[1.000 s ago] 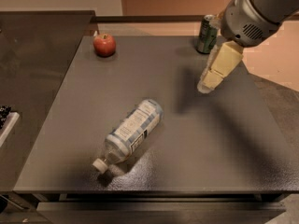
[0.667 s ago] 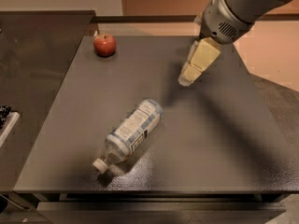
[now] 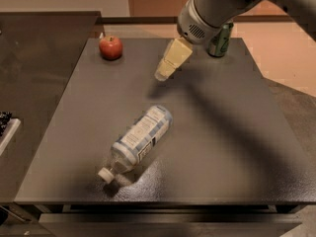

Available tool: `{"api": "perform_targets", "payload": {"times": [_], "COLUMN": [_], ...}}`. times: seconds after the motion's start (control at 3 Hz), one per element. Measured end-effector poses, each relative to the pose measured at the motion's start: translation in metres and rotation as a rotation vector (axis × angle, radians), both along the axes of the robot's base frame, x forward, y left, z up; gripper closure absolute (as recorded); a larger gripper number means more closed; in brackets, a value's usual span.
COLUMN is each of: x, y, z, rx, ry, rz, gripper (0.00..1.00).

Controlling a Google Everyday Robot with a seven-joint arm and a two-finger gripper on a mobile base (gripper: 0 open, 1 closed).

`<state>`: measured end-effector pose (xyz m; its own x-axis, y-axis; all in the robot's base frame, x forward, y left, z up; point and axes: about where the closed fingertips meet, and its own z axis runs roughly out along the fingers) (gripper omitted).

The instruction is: Pick apple

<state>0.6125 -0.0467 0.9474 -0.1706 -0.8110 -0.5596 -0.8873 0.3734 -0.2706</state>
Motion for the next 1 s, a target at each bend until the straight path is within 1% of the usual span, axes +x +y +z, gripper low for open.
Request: {"api": "perform_targets", "payload": {"times": [0.33, 0.67, 1.0], "x": [0.025, 0.048, 0.072], "y": [0.025, 0.057, 0.086], "z": [-0.012, -0.022, -0.030], "rx": [0.054, 0.125, 0.203], "ry": [0.023, 0.064, 0.095], "rz": [-0.038, -0.058, -0.070], "gripper": [0.00, 0.00, 0.00]}}
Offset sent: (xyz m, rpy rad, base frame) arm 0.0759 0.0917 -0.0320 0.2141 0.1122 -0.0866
